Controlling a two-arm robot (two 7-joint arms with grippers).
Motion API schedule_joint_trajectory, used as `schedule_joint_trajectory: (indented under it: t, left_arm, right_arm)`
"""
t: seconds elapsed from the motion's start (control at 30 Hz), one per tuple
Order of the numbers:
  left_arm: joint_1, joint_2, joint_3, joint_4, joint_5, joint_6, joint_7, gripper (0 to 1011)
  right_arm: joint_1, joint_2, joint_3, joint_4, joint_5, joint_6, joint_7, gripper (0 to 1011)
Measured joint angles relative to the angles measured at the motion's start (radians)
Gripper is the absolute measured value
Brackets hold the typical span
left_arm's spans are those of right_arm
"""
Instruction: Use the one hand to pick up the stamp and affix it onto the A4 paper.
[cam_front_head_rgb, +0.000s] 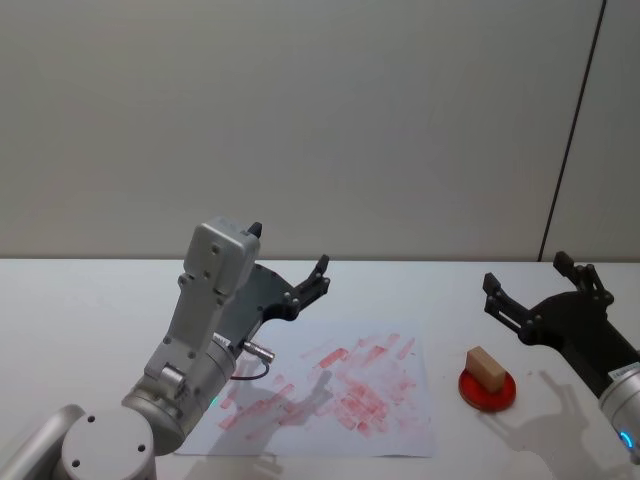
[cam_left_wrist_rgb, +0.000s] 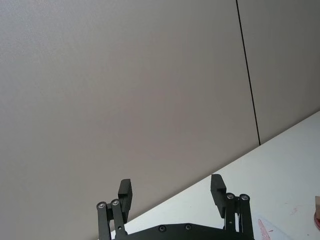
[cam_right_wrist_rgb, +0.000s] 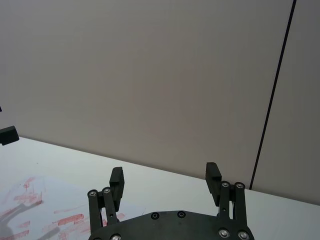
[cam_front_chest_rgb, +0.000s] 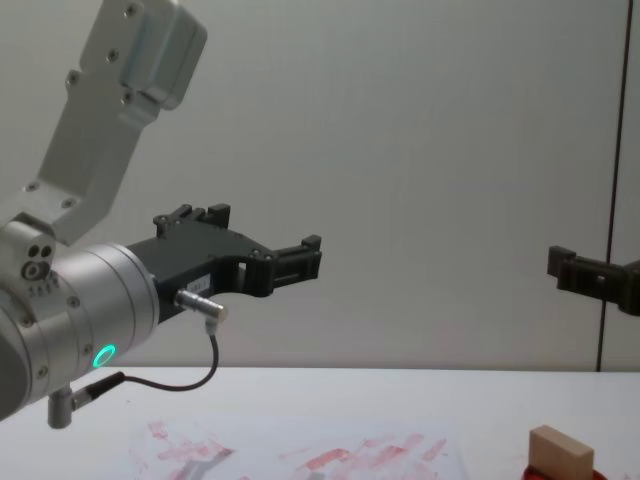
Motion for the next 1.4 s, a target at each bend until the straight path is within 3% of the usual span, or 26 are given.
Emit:
schedule_joint_trajectory:
  t: [0.83, 1.4]
  left_arm:
    - [0.000, 0.000, 0.000, 0.000, 0.000, 0.000, 0.000, 1002]
    - [0.000, 0.000, 0.000, 0.000, 0.000, 0.000, 0.000, 1002]
  right_arm:
    - [0.000, 0.001, 0.001, 0.003, 0.000, 0.001, 0.005, 1001]
    - [0.006, 0.032, 0.019, 0.081, 0.010, 0.040, 0.102, 1001]
